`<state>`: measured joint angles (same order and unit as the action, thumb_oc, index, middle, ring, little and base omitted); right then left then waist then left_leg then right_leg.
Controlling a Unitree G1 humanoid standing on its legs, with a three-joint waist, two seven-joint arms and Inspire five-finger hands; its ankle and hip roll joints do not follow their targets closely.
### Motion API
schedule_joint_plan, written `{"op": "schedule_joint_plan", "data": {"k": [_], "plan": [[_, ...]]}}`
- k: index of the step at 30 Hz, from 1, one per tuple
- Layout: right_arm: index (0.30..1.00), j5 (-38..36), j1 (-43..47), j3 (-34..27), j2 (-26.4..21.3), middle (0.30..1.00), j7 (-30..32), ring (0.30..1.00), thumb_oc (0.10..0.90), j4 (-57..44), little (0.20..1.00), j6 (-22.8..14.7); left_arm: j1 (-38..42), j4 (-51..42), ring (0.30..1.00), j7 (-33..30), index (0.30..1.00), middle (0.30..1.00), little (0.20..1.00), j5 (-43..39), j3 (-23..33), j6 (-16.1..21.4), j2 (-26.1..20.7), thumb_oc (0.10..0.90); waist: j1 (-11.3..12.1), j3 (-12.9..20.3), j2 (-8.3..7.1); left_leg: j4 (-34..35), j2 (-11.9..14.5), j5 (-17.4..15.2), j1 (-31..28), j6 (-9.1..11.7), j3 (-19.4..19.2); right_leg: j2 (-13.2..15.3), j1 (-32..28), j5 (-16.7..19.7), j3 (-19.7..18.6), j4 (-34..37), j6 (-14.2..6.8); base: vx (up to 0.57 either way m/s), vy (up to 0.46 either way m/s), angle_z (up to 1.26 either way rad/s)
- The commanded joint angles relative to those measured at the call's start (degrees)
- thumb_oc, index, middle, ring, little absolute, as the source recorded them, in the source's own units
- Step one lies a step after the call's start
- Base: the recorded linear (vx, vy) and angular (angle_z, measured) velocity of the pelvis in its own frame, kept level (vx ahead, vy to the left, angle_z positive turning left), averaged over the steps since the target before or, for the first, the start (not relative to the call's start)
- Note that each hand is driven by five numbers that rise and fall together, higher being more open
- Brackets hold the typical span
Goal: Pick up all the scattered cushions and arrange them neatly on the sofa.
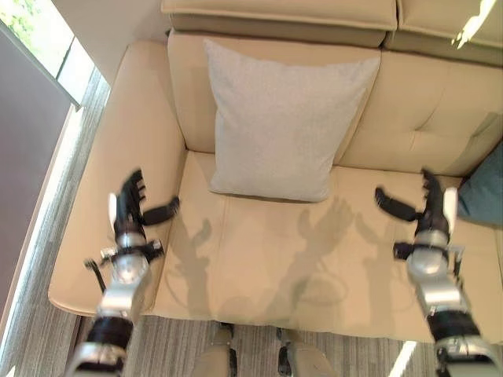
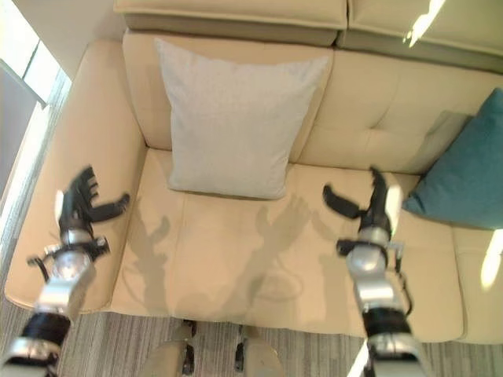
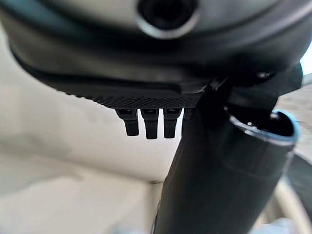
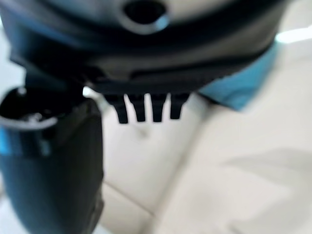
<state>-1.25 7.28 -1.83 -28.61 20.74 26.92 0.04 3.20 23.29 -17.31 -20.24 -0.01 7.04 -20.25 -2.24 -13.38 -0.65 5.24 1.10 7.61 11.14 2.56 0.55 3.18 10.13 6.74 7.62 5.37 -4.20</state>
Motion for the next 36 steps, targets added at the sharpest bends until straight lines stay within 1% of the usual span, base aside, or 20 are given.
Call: {"op": "schedule_joint_plan", "data": {"k": [1,2,4,6,9,14,17,19,20,21,22,24,27,29,30,31,32,33,34,36], "plan": [[0.9,4.14,-2.46,-3.22,-1.43,0.9,-0.75,0.9,0.8,1.33,0.9,-4.13,-2.37,5.4,0.9,3.91,0.9,0.9,0.9,1.55,2.1,2.28,-2.28,0.8,0.73,9.1,-1.68,-0.24,0.4,-6.84,-2.84,1.58,-1.6,2.03,-1.13,-5.36,1.11,-0.37,-4.48,0.04,-0.014,-0.01],[0.9,4.14,-4.44,-3.11,0.71,0.9,-1.65,0.9,0.8,3.25,0.9,-4.37,-5.99,9.17,0.9,5.78,0.9,0.9,0.9,0.83,2.33,0.94,-0.49,0.8,0.93,9.03,-1.72,-0.24,0.55,-6.98,-3.72,1.45,-1.61,1.97,-2.0,-5.52,1.19,-0.37,-4.51,0.0,0.0,0.0],[0.9,4.2,-5.72,-2.93,1.76,0.9,-2.25,0.9,0.8,3.8,0.9,-4.55,-7.52,11.0,0.9,6.74,0.9,0.9,0.9,1.0,2.45,0.41,0.1,0.8,0.93,8.96,-1.75,-0.24,0.65,-7.09,-4.23,1.38,-1.66,1.92,-2.51,-5.62,1.23,-0.37,-4.52,0.0,0.0,0.0],[0.9,3.04,-7.81,-0.61,4.92,0.9,-4.39,0.9,0.8,7.63,0.9,-5.22,-10.48,20.08,0.9,9.03,0.9,0.9,0.9,3.59,0.9,-1.04,2.04,0.8,1.02,9.16,-1.79,-0.24,0.9,-7.21,-5.51,1.25,-1.77,1.79,-3.77,-5.79,1.2,-0.37,-4.55,0.0,-0.016,0.01],[0.9,3.79,-8.76,4.06,7.49,0.9,-5.69,0.9,0.8,13.56,0.9,-5.8,-10.17,31.86,0.9,9.41,0.9,0.9,0.9,7.14,-0.61,-1.95,4.43,0.8,1.26,9.59,-1.92,-0.24,1.12,-7.54,-7.09,1.21,-1.98,1.51,-5.3,-6.29,1.09,-0.37,-4.41,-0.04,-0.04,0.01],[0.9,2.95,-8.68,7.95,9.49,0.9,-6.0,0.9,0.8,20.43,0.9,-6.18,-8.9,38.69,0.9,7.49,0.9,0.9,0.9,8.24,-1.28,-1.7,5.73,0.8,1.49,9.66,-1.66,-0.24,1.87,-7.83,-9.44,1.71,-1.75,0.62,-8.01,-7.83,1.34,-0.37,-3.52,-0.02,-0.1,-0.02],[0.9,2.13,-7.59,9.48,9.77,0.9,-5.89,0.9,0.8,22.75,0.9,-6.53,-7.72,38.15,0.9,6.66,0.9,0.9,0.9,8.97,-3.09,-1.26,5.7,0.8,1.57,7.61,-0.92,-0.59,2.91,-6.58,-8.99,2.3,-1.14,-0.2,-8.26,-8.62,1.52,-0.37,-2.65,-0.12,-0.094,0.04],[0.9,2.23,-6.87,10.41,9.6,0.9,-6.03,0.9,0.8,24.32,0.9,-6.4,-5.6,39.55,0.9,7.03,0.9,0.9,0.9,8.77,-2.73,-1.56,4.74,0.8,1.58,6.79,-0.88,-3.58,3.37,-6.64,-7.27,2.58,-0.96,-0.23,-8.36,-8.9,1.7,-0.37,-2.34,-0.16,-0.065,0.19],[0.9,2.36,-6.41,10.79,9.43,0.9,-5.84,0.9,0.8,24.81,0.9,-6.31,-4.65,39.46,0.9,7.12,0.9,0.9,0.9,8.9,-3.3,-1.53,4.47,0.8,1.51,5.97,-1.07,-6.75,3.12,-7.2,-5.56,2.74,-0.94,0.07,-8.24,-8.77,1.77,-0.37,-2.17,-0.2,-0.037,0.3],[0.9,2.25,-5.79,10.95,9.22,0.9,-5.71,0.9,0.8,25.58,0.9,-6.13,-3.94,39.35,0.9,7.17,0.9,0.9,0.9,8.89,-3.56,-1.45,4.38,0.8,1.39,5.28,-1.38,-10.2,2.74,-8.53,-4.02,2.92,-1.15,0.53,-7.99,-8.36,1.94,-0.37,-2.02,-0.25,-0.03,0.22],[0.9,2.1,-5.25,10.87,9.08,0.9,-5.49,0.9,0.8,26.05,0.9,-5.92,-3.48,39.27,0.9,7.23,0.9,0.9,0.9,9.1,-3.75,-1.3,4.49,0.8,1.36,4.8,-2.16,-13.35,1.85,-10.91,-3.7,2.8,-1.38,1.25,-7.48,-7.77,1.88,-0.37,-1.83,-0.21,-0.024,0.15],[0.9,1.91,-4.7,10.36,8.81,0.9,-5.43,0.9,0.8,27.04,0.9,-5.73,-3.37,40.55,0.9,7.68,0.9,0.9,0.9,8.99,-3.5,-1.5,5.06,0.8,1.09,5.11,-3.02,-20.6,0.51,-14.53,-4.68,1.71,-0.27,2.16,-6.87,-6.72,1.94,-0.37,-1.6,-0.15,0.012,0.09],[0.9,1.89,-4.46,9.84,8.64,0.9,-5.57,0.9,0.8,27.66,0.9,-5.45,-3.45,41.08,0.9,7.87,0.9,0.9,0.9,9.1,-3.55,-1.61,5.67,0.8,0.37,5.78,-3.02,-22.96,0.88,-15.55,-6.77,1.55,-0.08,2.31,-6.42,-6.01,2.2,-0.37,-1.43,-0.08,0.059,0.03],[0.9,1.85,-4.47,9.55,8.48,0.9,-5.77,0.9,0.8,28.85,0.9,-5.25,-3.53,41.31,0.9,8.0,0.9,0.9,0.9,9.17,-3.73,-1.53,6.05,0.8,-0.44,6.65,-2.4,-21.42,1.53,-15.63,-10.05,1.9,0.17,2.12,-5.87,-5.55,2.6,-0.64,-1.47,-0.06,0.148,0.15],[0.9,1.86,-4.38,9.15,8.46,0.9,-5.89,0.9,0.8,29.86,0.9,-5.09,-3.6,40.94,0.9,7.98,0.9,0.9,0.9,9.72,-4.38,-1.64,6.52,0.8,-1.24,7.16,-1.58,-17.13,1.19,-16.61,-13.49,1.84,0.7,2.07,-5.01,-4.7,2.96,-1.52,-1.95,-0.13,0.228,0.3],[0.9,1.88,-4.06,9.06,8.39,0.9,-5.68,0.9,0.8,30.6,0.9,-5.01,-3.23,40.84,0.9,7.81,0.9,0.9,0.9,9.78,-4.67,-1.59,6.79,0.8,-1.57,7.19,-1.43,-14.91,0.94,-16.84,-14.46,1.92,0.63,2.39,-4.19,-4.12,3.25,-2.02,-2.22,-0.15,0.226,0.45],[0.9,1.95,-3.74,9.0,8.49,0.9,-5.95,0.9,0.8,31.13,0.9,-4.66,-2.8,40.63,0.9,7.77,0.9,0.9,0.9,10.08,-4.82,-1.81,6.92,0.8,-1.76,7.18,-1.53,-12.99,0.54,-17.91,-14.97,1.52,0.49,2.92,-3.36,-3.4,3.44,-2.41,-2.59,-0.11,0.113,0.48],[0.9,1.95,-3.74,9.0,8.49,0.9,-5.95,0.9,0.8,31.13,0.9,-4.66,-2.8,40.63,0.9,7.77,0.9,0.9,0.9,10.08,-4.82,-1.81,6.92,0.8,-1.76,7.18,-1.54,-12.98,0.54,-17.9,-14.98,1.51,0.49,2.92,-3.36,-3.4,3.44,-2.41,-2.59,-0.18,0.182,0.3],[0.9,2.09,-3.4,9.14,8.84,0.9,-5.8,0.9,0.8,32.04,0.9,-4.39,-2.13,40.57,0.9,7.29,0.9,0.9,0.9,10.51,-5.32,-1.71,6.89,0.8,-1.81,6.94,-1.85,-10.3,-0.22,-19.14,-15.62,0.65,0.51,3.83,-1.57,-1.89,3.68,-2.55,-3.44,-0.2,0.181,0.18],[0.9,2.28,-3.01,9.43,9.11,0.9,-5.68,0.9,0.8,32.68,0.9,-4.18,-1.78,40.51,0.9,7.03,0.9,0.9,0.9,10.8,-5.37,-1.67,6.77,0.8,-1.67,6.74,-2.19,-9.87,-0.79,-19.2,-15.34,0.3,0.7,4.26,-0.67,-0.99,3.53,-2.43,-3.96,-0.19,0.146,0.03]]}}
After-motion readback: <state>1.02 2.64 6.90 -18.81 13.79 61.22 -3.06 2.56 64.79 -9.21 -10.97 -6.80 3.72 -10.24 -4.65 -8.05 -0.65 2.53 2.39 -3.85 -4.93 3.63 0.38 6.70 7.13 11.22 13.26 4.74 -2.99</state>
